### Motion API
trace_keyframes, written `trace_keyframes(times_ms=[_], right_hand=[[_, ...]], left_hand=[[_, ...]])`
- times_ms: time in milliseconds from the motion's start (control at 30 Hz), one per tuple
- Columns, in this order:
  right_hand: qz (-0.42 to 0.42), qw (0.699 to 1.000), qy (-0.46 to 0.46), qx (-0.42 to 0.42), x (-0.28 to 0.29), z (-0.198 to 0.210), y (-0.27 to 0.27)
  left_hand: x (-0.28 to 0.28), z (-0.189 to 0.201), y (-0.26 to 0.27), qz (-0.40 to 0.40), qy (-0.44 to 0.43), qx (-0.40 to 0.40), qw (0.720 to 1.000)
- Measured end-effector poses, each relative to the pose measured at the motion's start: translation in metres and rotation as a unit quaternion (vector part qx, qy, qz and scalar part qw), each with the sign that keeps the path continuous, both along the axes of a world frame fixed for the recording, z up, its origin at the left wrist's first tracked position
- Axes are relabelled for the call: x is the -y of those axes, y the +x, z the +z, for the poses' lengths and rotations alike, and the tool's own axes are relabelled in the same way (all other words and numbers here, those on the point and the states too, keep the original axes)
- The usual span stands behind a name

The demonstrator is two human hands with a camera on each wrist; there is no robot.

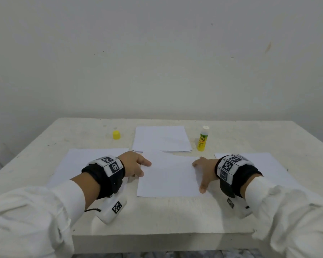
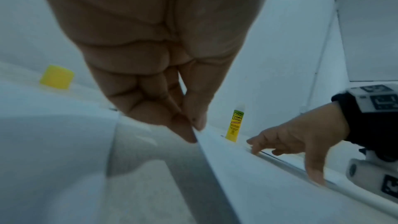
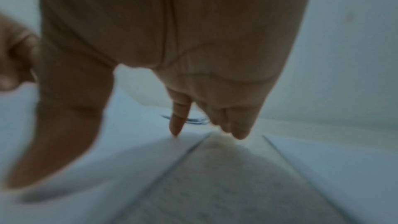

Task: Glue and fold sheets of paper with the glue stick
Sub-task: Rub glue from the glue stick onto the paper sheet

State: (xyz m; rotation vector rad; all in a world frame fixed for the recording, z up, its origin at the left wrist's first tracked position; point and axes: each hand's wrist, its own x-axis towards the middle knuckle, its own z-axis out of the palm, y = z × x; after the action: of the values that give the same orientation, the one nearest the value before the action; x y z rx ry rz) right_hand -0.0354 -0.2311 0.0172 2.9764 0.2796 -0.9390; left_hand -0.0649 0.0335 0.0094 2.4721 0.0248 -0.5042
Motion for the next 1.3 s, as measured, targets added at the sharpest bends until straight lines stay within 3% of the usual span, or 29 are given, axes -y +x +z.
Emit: trace_keyframes(times_ms=[167,333,500,667,833,933,1100,1300], right_hand=[[-0.168,0.965,0.199,0.01,-0.003,0.012,0.011],[-0.224,0.947,0.227,0.039,-0.023,0.012,0.029],[-0.2,0.955,0.186,0.112,-0.051,0.016,0.062],[-0.184,0.971,0.096,0.119,-0.074,0.008,0.102],[-0.153,0.982,-0.004,0.114,-0.083,-0.024,0.133],[-0.144,0.981,-0.034,0.123,-0.086,-0.03,0.129],[-0.125,0.981,0.044,0.14,-0.083,-0.008,0.096],[-0.077,0.98,0.136,0.121,-0.031,0.016,0.027]], left_hand=[[-0.021,0.01,0.007,0.041,-0.082,0.035,0.995],[-0.038,0.019,0.03,0.076,-0.111,0.068,0.988],[-0.039,0.016,0.072,0.098,-0.069,0.101,0.988],[-0.035,0.014,0.119,0.033,0.059,0.054,0.996],[-0.028,-0.007,0.138,-0.051,0.222,-0.001,0.974],[-0.029,-0.012,0.139,-0.073,0.274,0.014,0.959],[-0.019,-0.005,0.128,-0.085,0.283,0.051,0.954],[0.043,0.019,0.091,-0.18,0.246,0.068,0.95]])
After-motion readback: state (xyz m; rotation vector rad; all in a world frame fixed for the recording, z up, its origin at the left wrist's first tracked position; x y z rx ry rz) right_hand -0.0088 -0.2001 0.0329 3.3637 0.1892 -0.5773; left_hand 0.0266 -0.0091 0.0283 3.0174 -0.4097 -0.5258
